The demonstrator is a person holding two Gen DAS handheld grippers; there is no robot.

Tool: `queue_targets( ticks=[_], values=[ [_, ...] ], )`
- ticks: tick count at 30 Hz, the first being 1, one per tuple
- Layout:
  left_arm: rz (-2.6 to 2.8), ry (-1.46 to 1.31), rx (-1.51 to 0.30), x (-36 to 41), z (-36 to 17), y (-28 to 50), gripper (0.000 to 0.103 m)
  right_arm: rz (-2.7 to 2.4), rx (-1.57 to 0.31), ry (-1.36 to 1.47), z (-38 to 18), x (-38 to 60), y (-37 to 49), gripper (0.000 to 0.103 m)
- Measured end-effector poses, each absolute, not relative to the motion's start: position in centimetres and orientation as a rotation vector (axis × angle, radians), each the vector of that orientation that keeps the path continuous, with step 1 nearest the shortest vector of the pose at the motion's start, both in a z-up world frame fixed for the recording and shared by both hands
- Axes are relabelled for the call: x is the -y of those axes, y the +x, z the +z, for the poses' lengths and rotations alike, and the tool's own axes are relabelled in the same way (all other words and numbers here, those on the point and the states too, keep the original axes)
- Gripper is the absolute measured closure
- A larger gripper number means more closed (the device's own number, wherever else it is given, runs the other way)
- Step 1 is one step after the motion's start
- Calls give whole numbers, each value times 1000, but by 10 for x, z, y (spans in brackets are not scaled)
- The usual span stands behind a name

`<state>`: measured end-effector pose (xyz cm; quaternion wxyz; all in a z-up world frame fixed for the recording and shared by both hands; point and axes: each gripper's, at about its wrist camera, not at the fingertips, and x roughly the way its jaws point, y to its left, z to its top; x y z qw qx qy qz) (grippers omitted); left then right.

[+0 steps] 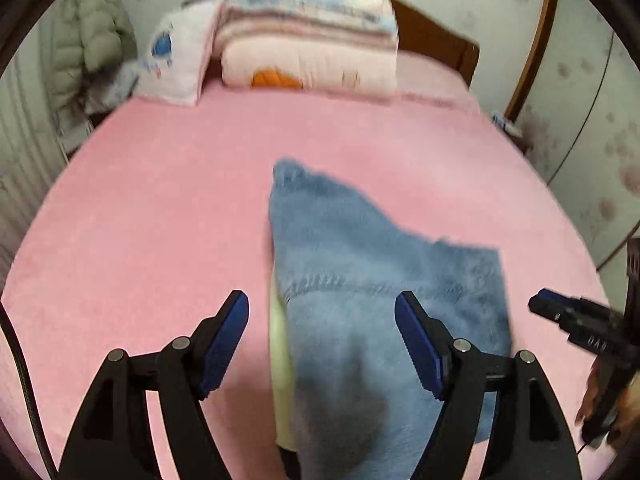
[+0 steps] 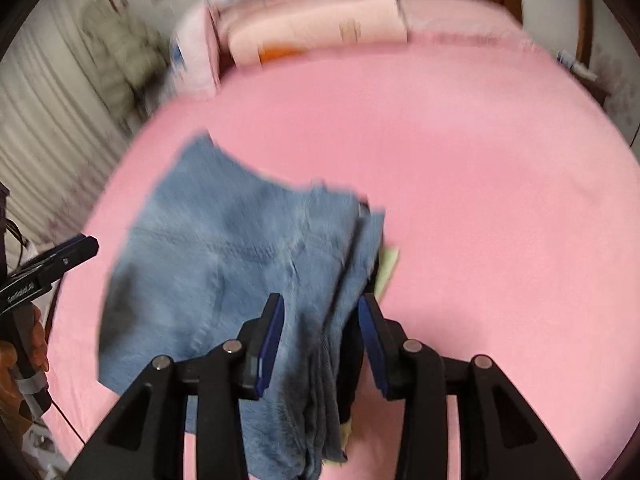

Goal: Fold large clothes
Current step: 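Lower the jacket onto the green garment and open the right tool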

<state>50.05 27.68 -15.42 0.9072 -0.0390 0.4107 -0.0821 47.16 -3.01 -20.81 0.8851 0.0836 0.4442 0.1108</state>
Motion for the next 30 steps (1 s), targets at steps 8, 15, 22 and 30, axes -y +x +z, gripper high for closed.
queue_targets(
  ticks=[8,15,22,30],
  values=[
    [-153,59,-881,-222,-187,499,48,235,-920,64,-233,-14,486,70],
    [-36,60,-973,-240,-237,510,47,127,-1058,129,-289,23,504,103],
    [-24,74,-988,-236,-227,502,42,116,-1062,137,-269,26,498,99],
    [-49,27,-978,-224,-170,445,35,126,-1050,211,-206,40,439,99]
  ],
)
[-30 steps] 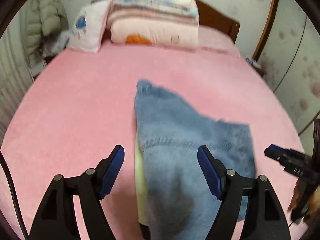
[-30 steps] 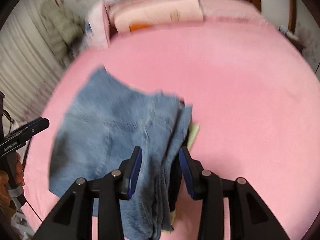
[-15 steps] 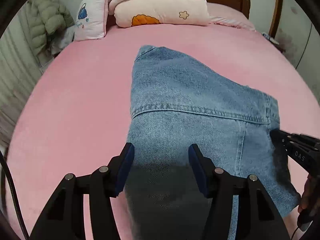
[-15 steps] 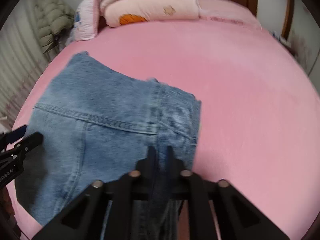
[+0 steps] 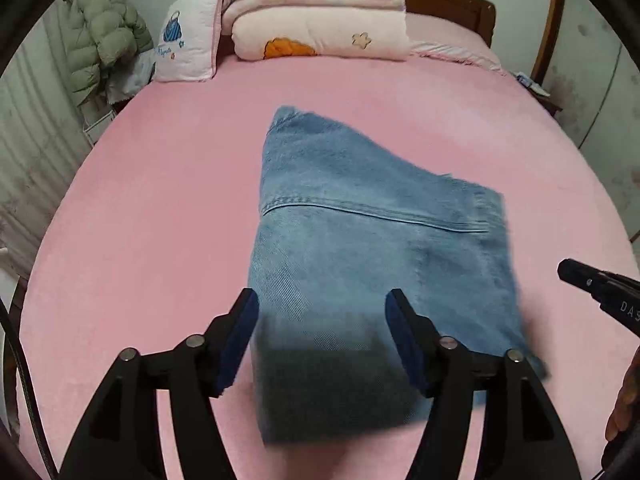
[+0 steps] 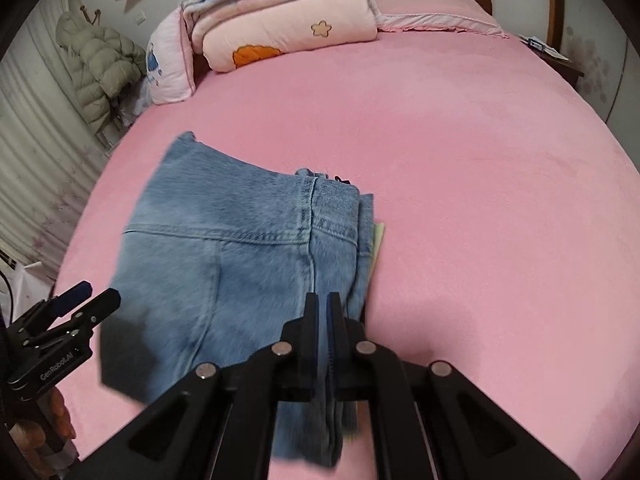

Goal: Fold large clothes
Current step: 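Lower the jacket onto the green garment and open the right tool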

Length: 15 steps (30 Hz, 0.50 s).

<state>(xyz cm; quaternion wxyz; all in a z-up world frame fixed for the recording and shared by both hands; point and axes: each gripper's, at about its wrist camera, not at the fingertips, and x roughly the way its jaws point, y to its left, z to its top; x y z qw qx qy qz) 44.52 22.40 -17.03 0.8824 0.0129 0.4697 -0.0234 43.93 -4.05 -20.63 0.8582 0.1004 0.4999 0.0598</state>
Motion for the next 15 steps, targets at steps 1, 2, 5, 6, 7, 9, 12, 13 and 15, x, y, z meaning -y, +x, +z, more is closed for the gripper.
queue_targets(
  ticks=[1,2,5,6,7,9,12,13,15],
  values=[
    [-47,24,-970,-221,-160,435,34,126,-1049,216,-194,44,426,99],
    [-35,26,-960,-218,-149,423,34,125,-1048,219,-183,46,415,99],
    [-24,28,-948,-206,-115,387,27,129,-1037,226,-151,53,380,99],
    [-37,16,-951,-202,-103,373,23,130,-1037,225,-140,55,367,99],
    [-52,1,-956,-199,-93,363,22,133,-1034,224,-132,58,355,99],
    [-64,-24,-963,-189,-69,335,22,135,-1023,222,-109,63,327,99],
    [-93,-51,-979,-174,-39,295,22,148,-1008,220,-75,74,283,98],
    [-107,-64,-979,-168,-30,280,21,155,-1005,222,-67,77,271,96],
    [-107,-71,-988,-155,-12,249,18,193,-1001,236,-49,86,239,96]
  ],
)
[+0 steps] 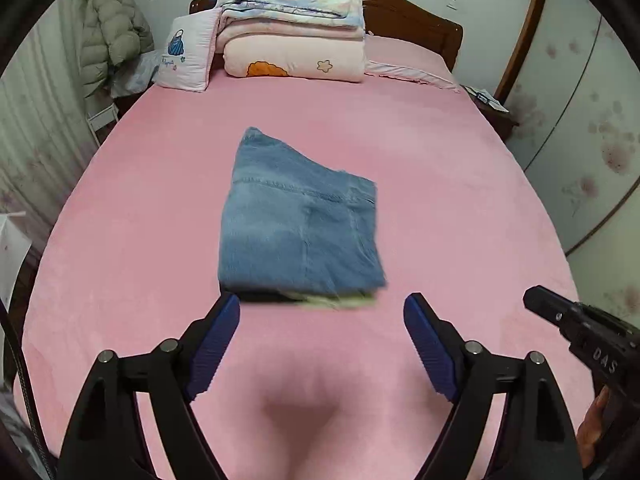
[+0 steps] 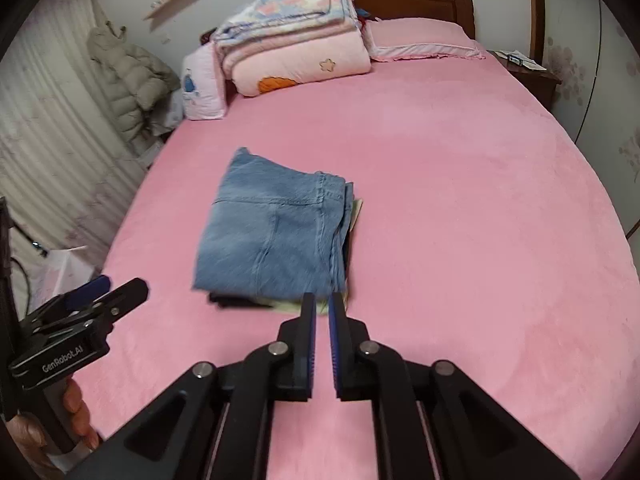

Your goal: Fold large clothes

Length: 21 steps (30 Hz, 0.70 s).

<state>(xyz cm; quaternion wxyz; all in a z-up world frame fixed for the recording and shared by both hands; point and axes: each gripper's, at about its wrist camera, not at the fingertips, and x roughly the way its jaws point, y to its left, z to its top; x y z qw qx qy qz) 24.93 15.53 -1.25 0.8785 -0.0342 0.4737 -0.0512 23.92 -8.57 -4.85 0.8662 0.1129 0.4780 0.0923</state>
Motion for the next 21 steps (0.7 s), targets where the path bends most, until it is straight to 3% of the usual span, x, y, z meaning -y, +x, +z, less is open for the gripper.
queue_targets(
  ticks=[9,21],
  values=[
    [-171,-90,-986,-92,44,126,18,243,-1001,194,4,127,120,96],
    [-93,-51,-919,-24,59,5,18,212,-986,152,11,174,7,96]
  ],
)
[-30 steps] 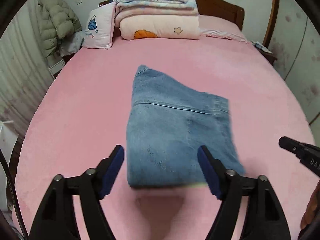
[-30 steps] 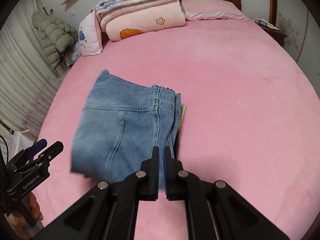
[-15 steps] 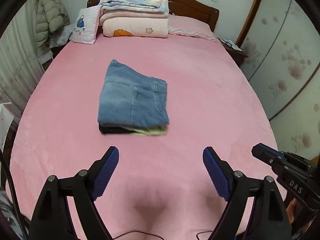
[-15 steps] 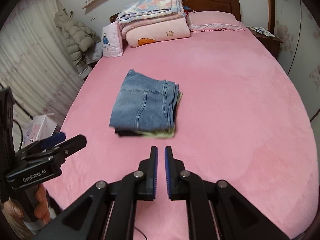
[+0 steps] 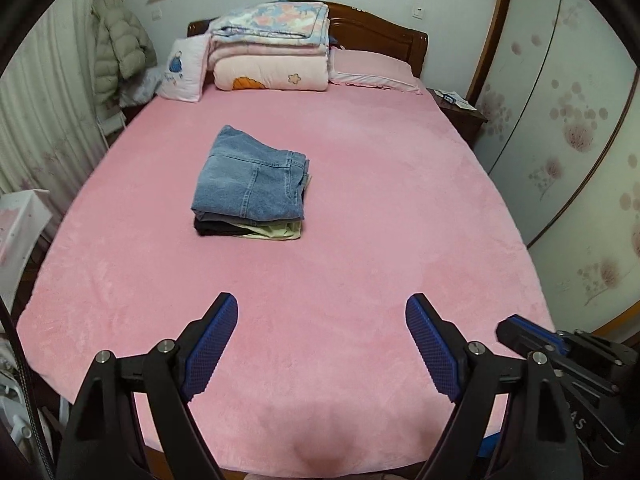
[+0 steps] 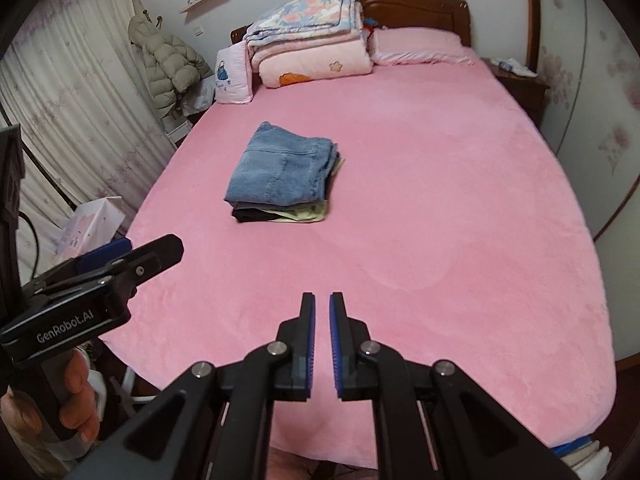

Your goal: Fold large clothes

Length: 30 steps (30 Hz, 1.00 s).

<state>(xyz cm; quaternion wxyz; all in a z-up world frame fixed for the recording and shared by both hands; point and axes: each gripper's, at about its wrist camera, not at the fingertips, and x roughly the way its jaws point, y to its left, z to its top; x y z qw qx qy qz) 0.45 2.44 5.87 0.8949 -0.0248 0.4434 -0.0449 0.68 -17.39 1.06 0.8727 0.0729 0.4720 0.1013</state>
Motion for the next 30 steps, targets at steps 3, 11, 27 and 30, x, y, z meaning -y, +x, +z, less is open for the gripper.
queue_targets(
  ticks=[3,11,27,30],
  values=[
    [-66,-34,-916,-12,51,-15,18,199,-979,174,6,184,-10,96],
    [-36,-38,-941,6,41,-32,18,153,-966,143,3,203,-23,96],
    [-30,-7,-966,25,36,-29,18,214,-962,173,-5,213,-23,49],
    [-26,-9,-966,27,36,-27,18,200,-957,163,-3,214,-22,46]
  ],
)
